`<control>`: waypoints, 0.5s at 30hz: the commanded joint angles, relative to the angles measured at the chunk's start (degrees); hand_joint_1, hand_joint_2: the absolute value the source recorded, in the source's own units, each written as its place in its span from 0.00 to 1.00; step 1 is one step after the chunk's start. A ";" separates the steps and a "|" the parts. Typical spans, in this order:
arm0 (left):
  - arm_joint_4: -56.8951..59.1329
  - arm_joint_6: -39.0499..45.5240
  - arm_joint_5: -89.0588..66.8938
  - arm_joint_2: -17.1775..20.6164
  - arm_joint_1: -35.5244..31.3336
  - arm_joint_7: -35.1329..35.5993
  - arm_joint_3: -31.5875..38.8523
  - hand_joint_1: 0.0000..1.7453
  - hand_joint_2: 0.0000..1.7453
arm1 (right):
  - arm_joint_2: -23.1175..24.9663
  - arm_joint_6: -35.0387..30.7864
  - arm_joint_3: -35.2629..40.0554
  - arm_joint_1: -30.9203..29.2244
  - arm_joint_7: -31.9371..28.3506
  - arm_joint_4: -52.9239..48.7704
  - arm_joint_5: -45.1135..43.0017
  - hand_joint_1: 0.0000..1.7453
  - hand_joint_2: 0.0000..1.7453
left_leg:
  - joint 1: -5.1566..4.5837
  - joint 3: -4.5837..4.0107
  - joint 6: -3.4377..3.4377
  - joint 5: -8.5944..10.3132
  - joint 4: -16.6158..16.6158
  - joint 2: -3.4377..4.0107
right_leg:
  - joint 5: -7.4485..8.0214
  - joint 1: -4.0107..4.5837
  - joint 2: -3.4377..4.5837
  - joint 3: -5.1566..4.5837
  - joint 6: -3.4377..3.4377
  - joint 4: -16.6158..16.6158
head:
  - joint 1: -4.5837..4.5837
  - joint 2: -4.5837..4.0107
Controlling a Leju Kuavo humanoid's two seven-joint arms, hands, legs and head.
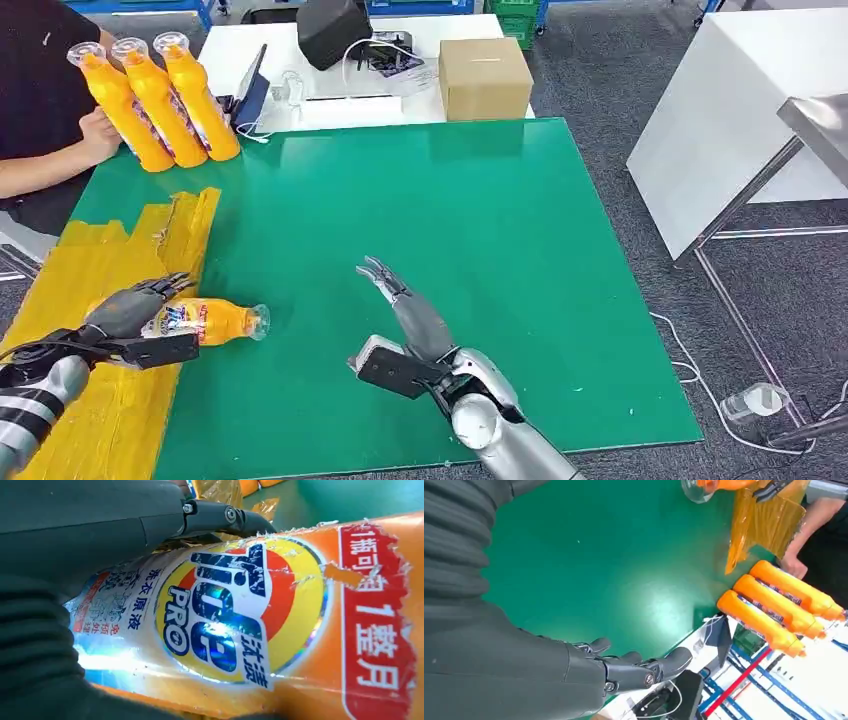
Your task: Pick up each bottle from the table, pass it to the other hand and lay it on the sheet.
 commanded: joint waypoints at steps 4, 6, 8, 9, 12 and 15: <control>-15.01 38.53 -6.79 -18.65 5.62 7.79 21.53 0.00 0.00 | -0.58 -2.34 1.18 2.04 0.39 0.96 2.39 0.00 1.00 | 0.00 -0.01 0.11 0.06 -0.02 -0.52 | -0.06 0.01 -0.54 0.15 0.02 -0.21 | 0.00 0.00; -15.27 38.19 -6.71 -18.15 5.14 7.76 22.01 0.00 0.00 | -0.57 -2.41 1.23 2.12 0.34 0.98 2.43 0.00 1.00 | 0.06 -0.14 0.11 0.00 0.12 -0.58 | -0.08 0.05 -0.62 0.09 0.02 -0.16 | 0.04 0.00; -15.08 40.52 -6.54 -18.90 5.12 6.36 24.44 0.00 0.00 | -0.56 -2.37 1.17 2.08 0.27 0.94 2.47 0.00 1.00 | 0.00 -0.13 0.06 -0.02 0.06 -0.15 | 0.01 -0.01 -0.20 0.01 -0.02 -0.11 | 0.04 0.00; -17.23 41.77 -3.84 -21.06 5.34 3.77 27.88 0.00 0.00 | -0.50 -2.60 0.96 2.56 0.18 0.57 2.60 0.00 1.00 | 0.00 -0.09 0.05 -0.03 0.04 -0.02 | 0.02 -0.01 -0.09 0.02 -0.03 -0.11 | 0.00 0.00; -29.32 41.77 9.06 -32.90 7.14 -13.14 43.43 0.00 0.00 | -0.51 -2.84 1.45 3.82 0.12 -0.34 3.29 0.00 1.00 | 0.02 -0.21 0.06 0.00 0.09 -0.27 | -0.02 0.01 -0.31 -0.03 -0.01 -0.14 | 0.02 0.00; -37.52 38.71 25.40 -31.97 10.90 -13.68 39.77 0.00 0.00 | -0.68 -3.46 1.60 4.27 0.54 -1.10 3.53 0.00 1.00 | 0.01 -0.20 0.07 -0.05 0.11 -0.11 | -0.02 -0.03 -0.13 -0.09 0.02 -0.12 | 0.02 0.00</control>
